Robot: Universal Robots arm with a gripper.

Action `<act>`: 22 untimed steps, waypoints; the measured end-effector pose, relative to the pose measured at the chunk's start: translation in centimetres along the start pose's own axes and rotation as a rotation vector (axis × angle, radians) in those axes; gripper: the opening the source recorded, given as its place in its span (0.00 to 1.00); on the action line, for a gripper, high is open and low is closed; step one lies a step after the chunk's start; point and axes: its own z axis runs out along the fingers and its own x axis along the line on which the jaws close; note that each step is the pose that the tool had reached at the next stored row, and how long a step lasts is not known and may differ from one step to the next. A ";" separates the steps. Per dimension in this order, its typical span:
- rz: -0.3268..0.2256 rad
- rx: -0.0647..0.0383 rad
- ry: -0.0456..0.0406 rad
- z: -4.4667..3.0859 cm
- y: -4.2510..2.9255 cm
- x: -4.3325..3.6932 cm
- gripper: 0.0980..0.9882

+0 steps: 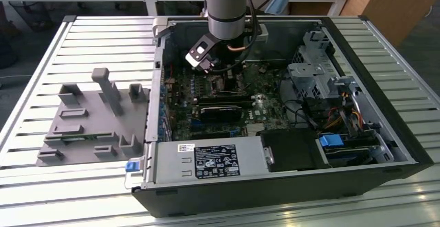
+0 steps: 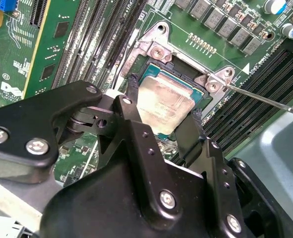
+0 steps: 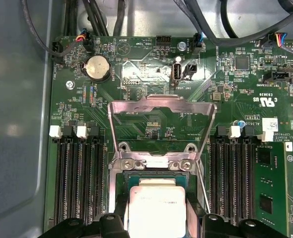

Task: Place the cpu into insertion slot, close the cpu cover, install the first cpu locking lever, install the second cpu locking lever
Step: 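Place the cpu into insertion slot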

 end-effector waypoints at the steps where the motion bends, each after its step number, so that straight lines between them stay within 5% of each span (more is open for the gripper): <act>1: 0.000 0.000 -0.0001 0.00 0.00 0.00 0.51; 3: 0.000 0.000 0.0000 0.00 0.00 0.00 0.58; 15: 0.000 0.000 -0.0001 -0.86 0.07 0.01 0.58; 22: 0.000 0.001 -0.0001 -1.29 0.12 0.02 0.29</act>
